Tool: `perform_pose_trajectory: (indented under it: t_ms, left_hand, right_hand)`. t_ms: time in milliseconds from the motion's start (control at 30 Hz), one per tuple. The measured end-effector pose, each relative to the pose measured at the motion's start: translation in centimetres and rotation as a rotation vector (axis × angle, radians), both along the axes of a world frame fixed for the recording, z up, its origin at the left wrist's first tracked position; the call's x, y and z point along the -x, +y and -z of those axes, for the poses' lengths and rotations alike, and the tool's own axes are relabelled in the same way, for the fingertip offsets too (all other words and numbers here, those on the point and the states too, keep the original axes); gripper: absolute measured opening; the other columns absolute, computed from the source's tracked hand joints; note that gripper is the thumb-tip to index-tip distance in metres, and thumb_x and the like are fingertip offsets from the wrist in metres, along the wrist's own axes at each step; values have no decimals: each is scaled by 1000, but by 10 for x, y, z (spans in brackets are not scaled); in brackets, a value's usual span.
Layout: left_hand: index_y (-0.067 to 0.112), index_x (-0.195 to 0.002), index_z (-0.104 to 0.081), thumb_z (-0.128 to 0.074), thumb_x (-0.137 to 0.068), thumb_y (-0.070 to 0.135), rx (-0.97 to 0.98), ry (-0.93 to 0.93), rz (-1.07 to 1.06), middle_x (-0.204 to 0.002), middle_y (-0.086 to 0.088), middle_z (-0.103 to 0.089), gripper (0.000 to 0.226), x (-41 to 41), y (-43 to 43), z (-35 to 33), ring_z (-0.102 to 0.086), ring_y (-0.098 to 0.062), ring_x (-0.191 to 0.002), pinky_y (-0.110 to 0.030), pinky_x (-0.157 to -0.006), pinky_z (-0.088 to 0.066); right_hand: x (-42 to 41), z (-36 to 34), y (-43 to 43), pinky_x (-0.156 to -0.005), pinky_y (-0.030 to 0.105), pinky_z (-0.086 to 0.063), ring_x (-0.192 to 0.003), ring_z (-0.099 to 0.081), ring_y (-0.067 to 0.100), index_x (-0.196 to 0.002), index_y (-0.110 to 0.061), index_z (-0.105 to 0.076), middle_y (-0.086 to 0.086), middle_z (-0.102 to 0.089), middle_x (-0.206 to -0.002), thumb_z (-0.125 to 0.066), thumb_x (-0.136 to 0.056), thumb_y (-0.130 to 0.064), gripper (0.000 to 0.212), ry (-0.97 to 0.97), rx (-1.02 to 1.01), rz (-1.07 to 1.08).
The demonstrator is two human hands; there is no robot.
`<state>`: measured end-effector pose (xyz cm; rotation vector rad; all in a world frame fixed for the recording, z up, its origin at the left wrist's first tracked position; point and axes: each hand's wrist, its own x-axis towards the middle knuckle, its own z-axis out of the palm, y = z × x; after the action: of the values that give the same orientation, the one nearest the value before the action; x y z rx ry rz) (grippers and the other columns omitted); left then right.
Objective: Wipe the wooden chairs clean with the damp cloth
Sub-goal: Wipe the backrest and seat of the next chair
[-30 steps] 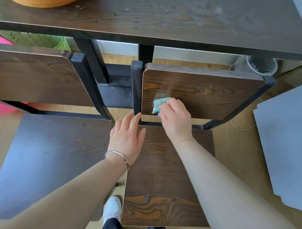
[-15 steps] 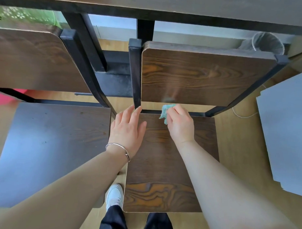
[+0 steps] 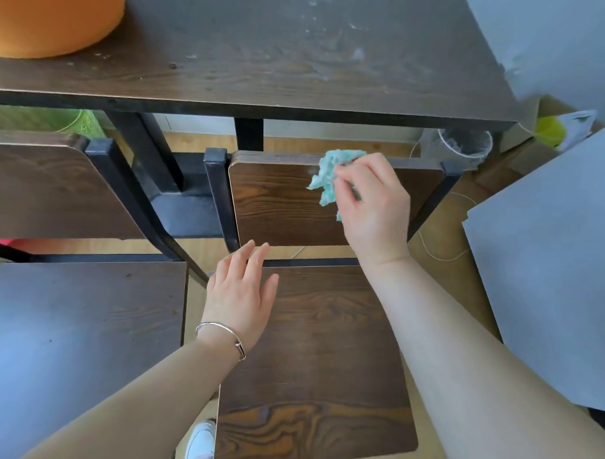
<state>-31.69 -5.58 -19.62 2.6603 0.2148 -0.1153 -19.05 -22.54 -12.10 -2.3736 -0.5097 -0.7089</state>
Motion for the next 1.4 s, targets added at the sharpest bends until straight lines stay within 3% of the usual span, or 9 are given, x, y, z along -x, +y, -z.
perform_pose_trajectory:
  t_ms: [200, 367, 500, 733, 800, 1067, 1133, 1233, 1400]
  left_hand:
    - [27, -146, -30, -32, -96, 46, 9, 3, 1, -152, 1, -31, 53, -1, -6, 6, -29, -24, -135, -45, -108, -33]
    - [26, -146, -30, -30, -96, 46, 16, 11, -1, -151, 1, -33, 54, -1, -5, 15, -30, -24, -135, -45, -108, -34]
    - [24, -145, -33, -28, -96, 48, 19, 8, -11, -150, 0, -35, 55, -1, -3, 22, -32, -25, -133, -44, -107, -35]
    - [24, -145, -33, -29, -95, 47, 15, 39, -26, -150, -1, -35, 55, -5, 1, 35, -31, -26, -133, -45, -106, -35]
    - [24, -145, -33, -29, -94, 47, 11, 50, -23, -150, -1, -34, 56, -5, 3, 38, -31, -27, -133, -46, -106, -35]
    - [25, -146, -30, -34, -97, 45, -59, 45, 13, -151, -1, -32, 53, -4, 5, 30, -29, -27, -135, -47, -106, -33]
    - [25, -145, -32, -37, -96, 44, -76, 19, 21, -151, -2, -34, 53, -5, 3, 25, -32, -29, -133, -48, -104, -35]
    - [22, -144, -36, -41, -95, 43, -105, -14, 32, -149, -5, -37, 54, -8, 1, 16, -36, -32, -130, -50, -102, -36]
    - [24, -146, -32, -34, -96, 47, -161, -13, 58, -152, -4, -34, 55, -15, -4, 3, -33, -30, -134, -50, -105, -35]
  right_hand:
    - [-5, 27, 6, -77, 21, -54, -96, -64, 15, -96, -6, -70, 8, -67, -100, -62, -92, -30, 26, -23, 104, -34]
    - [2, 61, 8, -74, 25, -55, -92, -64, 17, -93, -5, -70, 9, -67, -97, -51, -96, -34, 35, 3, 175, -70]
    - [10, 93, 3, -70, 28, -57, -92, -63, 19, -94, -4, -70, 10, -67, -98, -70, -87, -24, 21, 87, 292, -105]
    - [27, 129, -3, -61, 35, -59, -87, -64, 26, -91, -1, -70, 14, -67, -94, -83, -73, -9, 24, 246, 443, -101]
    - [31, 137, -4, -58, 34, -58, -83, -63, 26, -89, 0, -69, 13, -66, -92, -82, -73, -6, 21, 284, 444, -94]
    - [56, 144, -15, -80, 26, -58, -97, -61, 13, -98, -11, -69, 1, -62, -104, -63, -93, -24, 15, 467, 207, 79]
    - [61, 127, -22, -75, 20, -55, -93, -62, 12, -95, -10, -69, 1, -62, -100, -55, -96, -25, 21, 420, 121, 109]
    - [52, 84, -32, -63, 24, -56, -84, -61, 15, -88, -7, -70, 3, -62, -94, -52, -95, -22, 24, 264, -3, 108]
    - [11, 4, -34, -75, 9, -47, -93, -62, 13, -93, -5, -70, 8, -66, -97, -66, -92, -21, 17, -32, -7, 75]
